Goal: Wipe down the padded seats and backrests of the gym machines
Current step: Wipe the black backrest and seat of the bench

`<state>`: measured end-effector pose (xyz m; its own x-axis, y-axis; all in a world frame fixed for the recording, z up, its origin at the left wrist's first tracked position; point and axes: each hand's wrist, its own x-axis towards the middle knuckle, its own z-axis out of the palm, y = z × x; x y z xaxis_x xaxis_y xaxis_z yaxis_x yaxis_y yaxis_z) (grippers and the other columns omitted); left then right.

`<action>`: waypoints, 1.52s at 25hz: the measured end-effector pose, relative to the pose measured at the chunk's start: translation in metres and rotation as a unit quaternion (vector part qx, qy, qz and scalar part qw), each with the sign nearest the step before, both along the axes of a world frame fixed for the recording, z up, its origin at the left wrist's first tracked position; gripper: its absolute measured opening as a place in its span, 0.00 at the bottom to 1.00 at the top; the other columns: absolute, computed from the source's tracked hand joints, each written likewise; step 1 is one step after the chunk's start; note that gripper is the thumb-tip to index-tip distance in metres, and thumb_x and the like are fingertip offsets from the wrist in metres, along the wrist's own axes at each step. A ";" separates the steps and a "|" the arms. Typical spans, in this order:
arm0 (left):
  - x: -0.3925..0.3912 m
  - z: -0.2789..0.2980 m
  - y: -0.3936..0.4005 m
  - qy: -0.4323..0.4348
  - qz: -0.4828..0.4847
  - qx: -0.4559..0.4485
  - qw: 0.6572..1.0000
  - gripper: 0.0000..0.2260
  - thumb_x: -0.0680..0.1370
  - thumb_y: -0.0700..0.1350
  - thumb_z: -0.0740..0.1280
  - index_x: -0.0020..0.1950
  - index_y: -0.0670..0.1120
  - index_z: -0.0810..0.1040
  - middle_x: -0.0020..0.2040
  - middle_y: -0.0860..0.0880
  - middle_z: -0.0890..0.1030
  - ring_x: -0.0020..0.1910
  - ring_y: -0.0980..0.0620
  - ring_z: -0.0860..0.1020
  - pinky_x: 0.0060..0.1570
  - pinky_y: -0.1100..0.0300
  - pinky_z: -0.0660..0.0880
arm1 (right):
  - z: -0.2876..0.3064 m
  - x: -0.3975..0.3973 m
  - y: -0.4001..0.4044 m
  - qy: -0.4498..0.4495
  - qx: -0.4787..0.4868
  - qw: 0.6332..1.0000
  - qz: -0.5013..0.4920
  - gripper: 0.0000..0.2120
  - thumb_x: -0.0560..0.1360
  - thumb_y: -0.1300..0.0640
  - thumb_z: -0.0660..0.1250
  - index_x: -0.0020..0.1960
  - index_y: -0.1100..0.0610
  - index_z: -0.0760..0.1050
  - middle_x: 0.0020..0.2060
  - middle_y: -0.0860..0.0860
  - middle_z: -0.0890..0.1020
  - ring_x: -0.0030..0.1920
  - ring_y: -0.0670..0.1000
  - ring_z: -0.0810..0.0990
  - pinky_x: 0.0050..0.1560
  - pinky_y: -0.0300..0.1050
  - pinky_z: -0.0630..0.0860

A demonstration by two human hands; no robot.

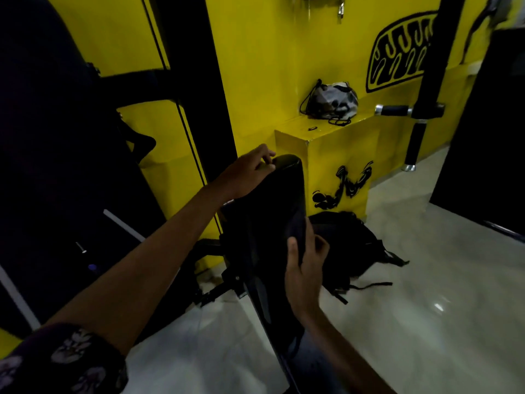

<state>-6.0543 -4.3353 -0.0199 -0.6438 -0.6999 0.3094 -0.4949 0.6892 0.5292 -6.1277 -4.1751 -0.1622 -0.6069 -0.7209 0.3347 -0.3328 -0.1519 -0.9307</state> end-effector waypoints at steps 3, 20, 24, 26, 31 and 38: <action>0.002 -0.002 -0.004 -0.036 -0.051 0.008 0.998 0.17 0.80 0.50 0.62 0.69 0.53 0.66 0.75 0.51 0.61 0.70 0.53 0.65 0.67 0.56 0.64 | 0.011 0.044 -0.018 0.039 0.027 0.998 -0.036 0.32 0.72 0.28 0.42 0.74 0.35 0.47 0.73 0.52 0.54 0.64 0.54 0.70 0.56 0.43 0.73; -0.002 -0.002 -0.006 -0.032 -0.071 -0.082 0.994 0.20 0.78 0.53 0.64 0.71 0.56 0.69 0.72 0.55 0.68 0.71 0.54 0.67 0.66 0.57 0.66 | -0.025 0.072 -0.049 -0.182 0.151 0.952 -0.195 0.24 0.81 0.46 0.53 0.76 0.46 0.54 0.69 0.57 0.60 0.65 0.58 0.70 0.58 0.42 0.68; 0.001 0.000 0.000 -0.013 -0.059 -0.095 0.994 0.18 0.79 0.51 0.63 0.70 0.55 0.71 0.71 0.55 0.70 0.70 0.54 0.68 0.62 0.62 0.66 | -0.018 0.080 -0.046 -0.077 0.107 0.978 -0.162 0.26 0.80 0.43 0.51 0.77 0.45 0.51 0.71 0.57 0.57 0.65 0.56 0.70 0.61 0.47 0.70; 0.002 0.002 0.002 -0.013 -0.059 -0.083 0.995 0.18 0.79 0.51 0.63 0.70 0.55 0.71 0.71 0.55 0.70 0.70 0.54 0.68 0.62 0.61 0.66 | -0.040 0.087 -0.034 -0.034 0.115 0.983 -0.140 0.27 0.80 0.44 0.53 0.77 0.43 0.49 0.69 0.55 0.59 0.63 0.55 0.71 0.59 0.46 0.71; 0.001 0.000 0.002 -0.007 -0.058 -0.069 0.996 0.18 0.79 0.51 0.64 0.69 0.55 0.72 0.71 0.55 0.70 0.70 0.54 0.68 0.64 0.59 0.67 | -0.015 0.035 -0.049 -0.089 0.176 0.968 -0.158 0.25 0.82 0.45 0.51 0.77 0.47 0.53 0.70 0.57 0.59 0.63 0.59 0.72 0.59 0.46 0.69; -0.003 -0.006 -0.003 0.008 -0.060 -0.054 0.997 0.16 0.80 0.48 0.63 0.69 0.55 0.73 0.70 0.54 0.71 0.69 0.53 0.69 0.65 0.57 0.68 | -0.020 0.053 -0.032 0.081 0.101 0.985 -0.118 0.36 0.71 0.25 0.37 0.75 0.39 0.43 0.70 0.54 0.58 0.60 0.56 0.74 0.51 0.47 0.76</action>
